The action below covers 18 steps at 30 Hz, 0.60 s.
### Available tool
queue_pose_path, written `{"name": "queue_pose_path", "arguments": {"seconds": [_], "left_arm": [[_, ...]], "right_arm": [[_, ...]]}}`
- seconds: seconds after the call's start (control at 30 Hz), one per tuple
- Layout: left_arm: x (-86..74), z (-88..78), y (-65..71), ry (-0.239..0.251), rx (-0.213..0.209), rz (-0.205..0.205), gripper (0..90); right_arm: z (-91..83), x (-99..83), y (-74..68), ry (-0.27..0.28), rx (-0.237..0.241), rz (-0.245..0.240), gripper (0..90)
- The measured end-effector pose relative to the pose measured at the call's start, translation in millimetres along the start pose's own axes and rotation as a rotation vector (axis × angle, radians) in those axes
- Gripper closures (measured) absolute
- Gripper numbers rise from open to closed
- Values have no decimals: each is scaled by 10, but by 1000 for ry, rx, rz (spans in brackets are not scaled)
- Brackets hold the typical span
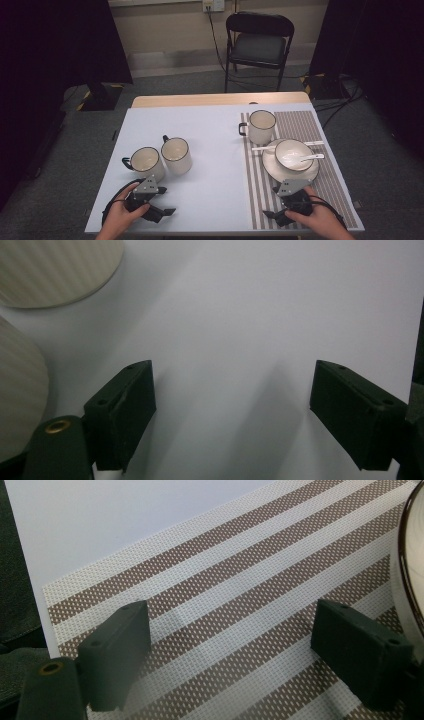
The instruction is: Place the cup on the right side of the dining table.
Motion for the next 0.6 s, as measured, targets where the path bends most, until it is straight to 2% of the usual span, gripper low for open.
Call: {"name": "queue_pose_path", "arguments": {"seconds": [0.3,0.4,0.6], "left_arm": [[-34,10,27,15,5,58,154],[-45,13,34,30,11,55,152],[-68,18,48,40,20,86,146]], "right_arm": [[-4,-41,6,45,9,2,151],[-6,-51,6,54,8,5,151],[-7,-63,9,66,10,4,150]]}}
Point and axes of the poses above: each handheld gripper's, and its own axes: z roughly forward along the jaws, x roughly out of its top, y roughly to its right, the point moved 4 cm from there along z, roughly forward along the jaws, and after that the axes turned 10 degrees about z, right-handed, at the moved point
